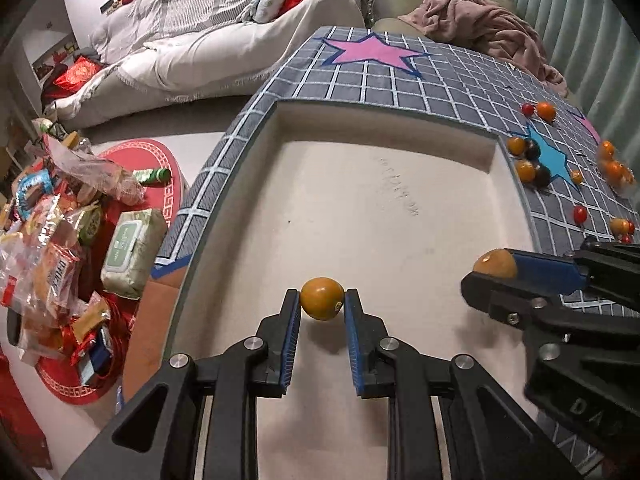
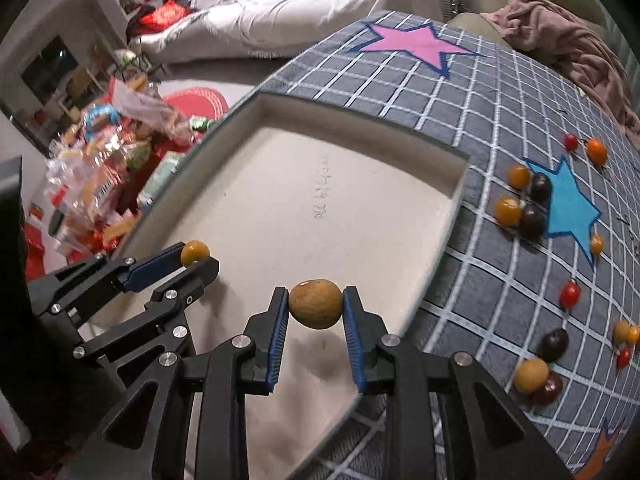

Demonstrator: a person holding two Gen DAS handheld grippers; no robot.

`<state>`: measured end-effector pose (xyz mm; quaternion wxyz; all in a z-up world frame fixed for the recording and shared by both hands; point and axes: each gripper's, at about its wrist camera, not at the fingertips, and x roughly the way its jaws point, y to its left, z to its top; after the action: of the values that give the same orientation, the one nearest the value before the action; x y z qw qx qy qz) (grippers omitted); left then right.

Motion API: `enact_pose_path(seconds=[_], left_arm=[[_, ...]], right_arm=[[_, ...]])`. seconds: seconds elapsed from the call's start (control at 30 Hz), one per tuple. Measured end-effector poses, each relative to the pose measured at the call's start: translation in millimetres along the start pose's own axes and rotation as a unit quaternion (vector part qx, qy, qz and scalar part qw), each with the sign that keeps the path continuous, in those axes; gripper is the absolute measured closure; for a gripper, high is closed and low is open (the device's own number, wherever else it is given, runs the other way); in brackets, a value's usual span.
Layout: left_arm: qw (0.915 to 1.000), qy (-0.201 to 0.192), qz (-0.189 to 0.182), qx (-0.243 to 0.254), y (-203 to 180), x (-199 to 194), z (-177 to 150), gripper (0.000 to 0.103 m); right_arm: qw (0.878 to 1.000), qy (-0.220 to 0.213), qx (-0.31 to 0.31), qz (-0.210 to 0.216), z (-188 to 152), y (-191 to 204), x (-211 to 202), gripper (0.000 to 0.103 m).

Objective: Organize fruits
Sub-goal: 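Carry the tan fruit with the right tool while the left tool carries the orange tomato to the tray, then open both tools to drop the fruits into the white tray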

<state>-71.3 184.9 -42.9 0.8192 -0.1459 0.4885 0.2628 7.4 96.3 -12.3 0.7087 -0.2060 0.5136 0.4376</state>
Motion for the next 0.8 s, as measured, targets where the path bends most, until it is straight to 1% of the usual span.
enact_pose_path(seconds=[0.17, 0.2, 0.23, 0.27, 0.3, 0.33, 0.37, 0.4, 0.43, 0.47, 0.5, 0.53, 0.57, 0.6, 0.63, 0.7, 0.8], left_arm=[[1.0000, -0.003, -0.001, 0.007, 4.3, 6.2, -1.7, 0.078], [1.0000, -0.004, -0.002, 0.008, 5.2, 6.9, -1.2, 0.076], [0.9999, -0.005, 0.006, 0.007, 6.5, 7.3, -1.0, 0.065], [0.9997, -0.008, 0.023, 0.002, 9.0, 7.9, -1.0, 0.048], [0.9993, -0.009, 0.035, -0.004, 12.4, 8.7, -0.1, 0.039], [0.9991, -0.010, 0.039, -0.015, 17.3, 9.9, -0.3, 0.031], [0.9993, -0.009, 0.031, -0.021, 20.1, 10.5, -0.8, 0.031], [0.9994, -0.004, 0.019, -0.027, 22.9, 12.0, -1.8, 0.031], [0.9993, -0.004, 0.017, -0.032, 24.5, 12.0, -2.6, 0.031], [0.9993, -0.004, 0.016, -0.034, 24.7, 12.0, -3.0, 0.031], [0.9993, -0.004, 0.017, -0.034, 25.0, 11.8, -3.2, 0.031], [0.9993, -0.004, 0.018, -0.033, 24.3, 11.5, -3.3, 0.029], [0.9994, -0.003, 0.019, -0.030, 23.0, 11.5, -3.2, 0.023], [0.9996, 0.000, 0.014, -0.023, 20.6, 11.9, -3.2, 0.020], [0.9997, 0.000, 0.017, -0.019, 18.3, 11.5, -3.4, 0.019], [0.9996, -0.004, 0.026, -0.011, 13.9, 8.7, -3.7, 0.019], [0.9997, -0.009, 0.022, -0.009, 11.1, -0.3, -2.3, 0.019]], right_arm=[[1.000, 0.015, -0.003, -0.012, 4.3, 3.1, 17.2, 0.073], [1.000, 0.014, -0.003, -0.012, 4.6, 3.5, 18.5, 0.071], [1.000, 0.011, -0.005, -0.017, 5.2, 4.3, 17.8, 0.069], [1.000, 0.011, -0.005, -0.022, 6.3, 4.1, 18.9, 0.069], [1.000, 0.011, -0.002, -0.021, 6.3, 1.3, 18.6, 0.068], [1.000, 0.012, 0.001, -0.021, 6.3, -1.1, 18.3, 0.066], [1.000, 0.010, 0.005, -0.018, 6.1, -4.3, 16.7, 0.057], [1.000, 0.004, 0.005, -0.014, 6.4, -4.9, 14.3, 0.050], [1.000, 0.000, 0.006, -0.017, 6.6, -6.0, 11.6, 0.045], [1.000, -0.005, 0.006, -0.012, 7.2, -6.1, 9.1, 0.042], [1.000, -0.008, 0.007, -0.012, 7.6, -5.9, 6.8, 0.036], [1.000, -0.014, 0.007, -0.002, 8.0, -4.4, 3.8, 0.030], [1.000, -0.019, 0.008, 0.000, 8.3, -3.1, 1.2, 0.014], [1.000, -0.024, 0.007, 0.002, 8.7, -1.4, -1.3, 0.011], [1.000, -0.028, 0.006, 0.002, 8.9, 0.0, -4.2, 0.011], [0.999, -0.035, 0.002, 0.006, 8.5, 1.8, -10.5, 0.011], [0.998, -0.055, 0.003, 0.007, 6.7, -0.6, -26.8, 0.011]])
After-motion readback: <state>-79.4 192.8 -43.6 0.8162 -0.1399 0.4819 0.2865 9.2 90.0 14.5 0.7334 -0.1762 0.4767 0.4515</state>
